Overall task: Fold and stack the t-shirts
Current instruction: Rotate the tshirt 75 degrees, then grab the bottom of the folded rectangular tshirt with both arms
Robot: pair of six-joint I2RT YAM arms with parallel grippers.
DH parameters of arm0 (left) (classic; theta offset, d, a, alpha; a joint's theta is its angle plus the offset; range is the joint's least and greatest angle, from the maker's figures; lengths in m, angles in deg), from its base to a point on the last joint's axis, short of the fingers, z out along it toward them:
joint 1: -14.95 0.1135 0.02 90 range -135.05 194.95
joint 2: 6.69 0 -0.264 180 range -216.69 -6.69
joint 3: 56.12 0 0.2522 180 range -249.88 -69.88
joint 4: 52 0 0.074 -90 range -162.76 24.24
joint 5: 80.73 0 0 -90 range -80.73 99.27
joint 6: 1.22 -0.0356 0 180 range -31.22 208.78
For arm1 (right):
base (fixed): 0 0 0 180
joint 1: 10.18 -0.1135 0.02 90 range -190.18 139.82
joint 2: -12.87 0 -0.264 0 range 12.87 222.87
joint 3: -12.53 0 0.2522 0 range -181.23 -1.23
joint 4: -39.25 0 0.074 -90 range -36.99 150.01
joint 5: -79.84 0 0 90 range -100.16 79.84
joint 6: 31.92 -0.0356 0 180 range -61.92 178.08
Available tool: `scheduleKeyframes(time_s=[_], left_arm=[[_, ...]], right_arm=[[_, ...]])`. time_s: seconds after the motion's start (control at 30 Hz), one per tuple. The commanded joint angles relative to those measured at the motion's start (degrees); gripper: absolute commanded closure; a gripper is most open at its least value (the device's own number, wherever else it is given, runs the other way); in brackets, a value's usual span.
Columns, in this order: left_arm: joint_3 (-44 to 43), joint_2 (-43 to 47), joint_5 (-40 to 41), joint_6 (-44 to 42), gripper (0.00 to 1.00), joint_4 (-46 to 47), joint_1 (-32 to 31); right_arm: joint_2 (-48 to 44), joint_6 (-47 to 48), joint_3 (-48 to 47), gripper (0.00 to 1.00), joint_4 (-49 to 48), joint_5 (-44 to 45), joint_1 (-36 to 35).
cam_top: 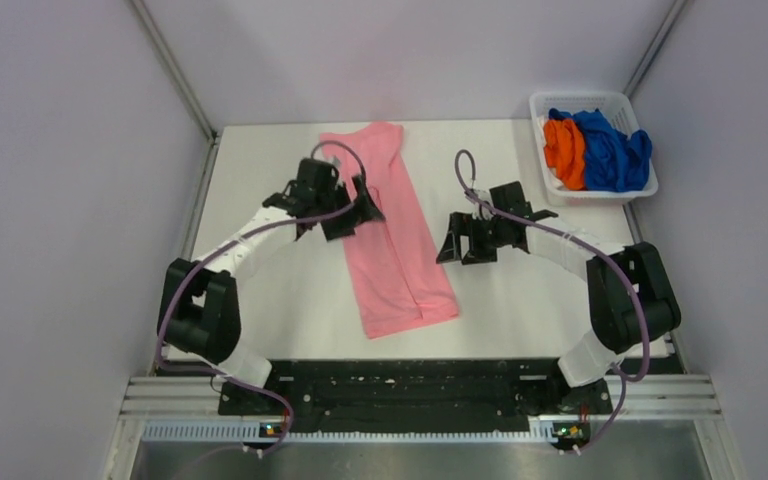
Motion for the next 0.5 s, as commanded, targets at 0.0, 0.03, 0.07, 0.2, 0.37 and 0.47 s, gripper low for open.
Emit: scheduleKeyframes(time_s=[0.0,0.03,0.07,0.2,0.37,0.47], left_arm=[[12.24,2.33,-5.92,0.26,0.08,-11.12,-3.24],[14.01,2.92,-6.27,0.50,0.11,-12.63,-3.96],[15.79,3.32,-6.74,0.76,0.13,-13.50,-5.07],[21.50,4.01,-11.47,2.89,0.25,-13.90,-9.29],[26.03,4.90,-11.19,5.96,0.35,-11.01,-12.90],[28.32,5.67,-8.53,8.01,0.41,-9.75,-14.13]], right_arm=[[-2.09,3.57,5.11,0.19,7.86,1.49,-0.76],[-1.95,3.56,6.33,0.21,8.16,1.92,-1.12],[-1.78,3.48,7.29,0.23,8.31,1.94,-1.77],[-1.93,1.70,9.38,0.29,7.90,2.18,-5.05],[-3.61,0.02,12.08,0.38,7.18,4.27,-7.61],[-5.08,-0.33,13.77,0.42,6.97,6.01,-7.85]])
